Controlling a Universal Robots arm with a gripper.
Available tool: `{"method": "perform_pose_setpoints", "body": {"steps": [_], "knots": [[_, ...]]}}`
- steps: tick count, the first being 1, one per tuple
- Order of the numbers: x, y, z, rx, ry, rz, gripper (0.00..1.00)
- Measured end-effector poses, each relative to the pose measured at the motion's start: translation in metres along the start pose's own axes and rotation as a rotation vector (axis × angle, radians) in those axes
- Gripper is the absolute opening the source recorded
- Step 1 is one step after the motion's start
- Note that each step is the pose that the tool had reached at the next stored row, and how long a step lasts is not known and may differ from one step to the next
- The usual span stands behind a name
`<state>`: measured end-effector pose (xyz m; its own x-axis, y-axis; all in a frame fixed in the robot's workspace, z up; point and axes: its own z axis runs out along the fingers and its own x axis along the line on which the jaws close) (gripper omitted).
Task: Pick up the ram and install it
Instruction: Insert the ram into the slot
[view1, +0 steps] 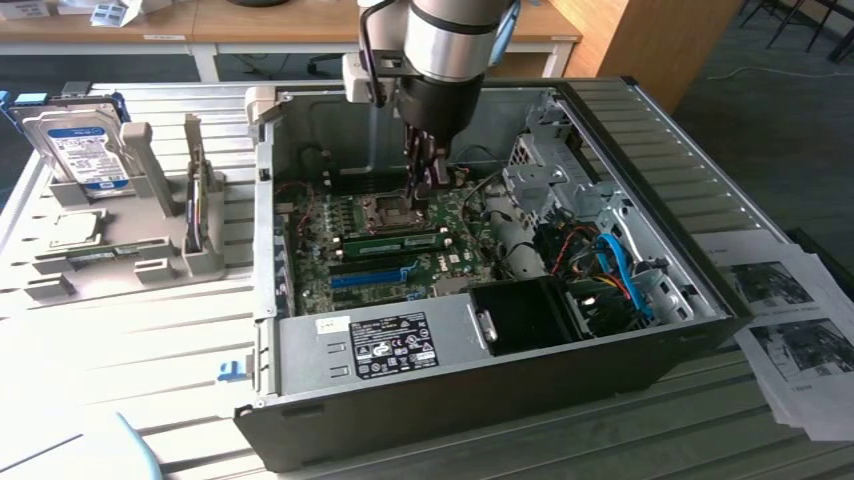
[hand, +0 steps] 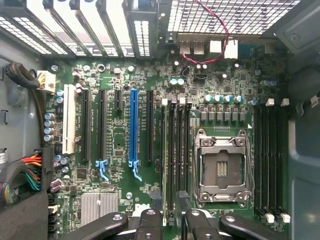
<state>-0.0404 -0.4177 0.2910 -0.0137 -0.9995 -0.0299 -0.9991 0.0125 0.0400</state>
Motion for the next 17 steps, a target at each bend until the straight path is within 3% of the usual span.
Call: {"method": "perform_pose_setpoints", "body": {"steps": [17], "knots": [[-0.0002, 0.0003, -0.0072, -0.0001, 0.0002, 0.0, 0.24]]}}
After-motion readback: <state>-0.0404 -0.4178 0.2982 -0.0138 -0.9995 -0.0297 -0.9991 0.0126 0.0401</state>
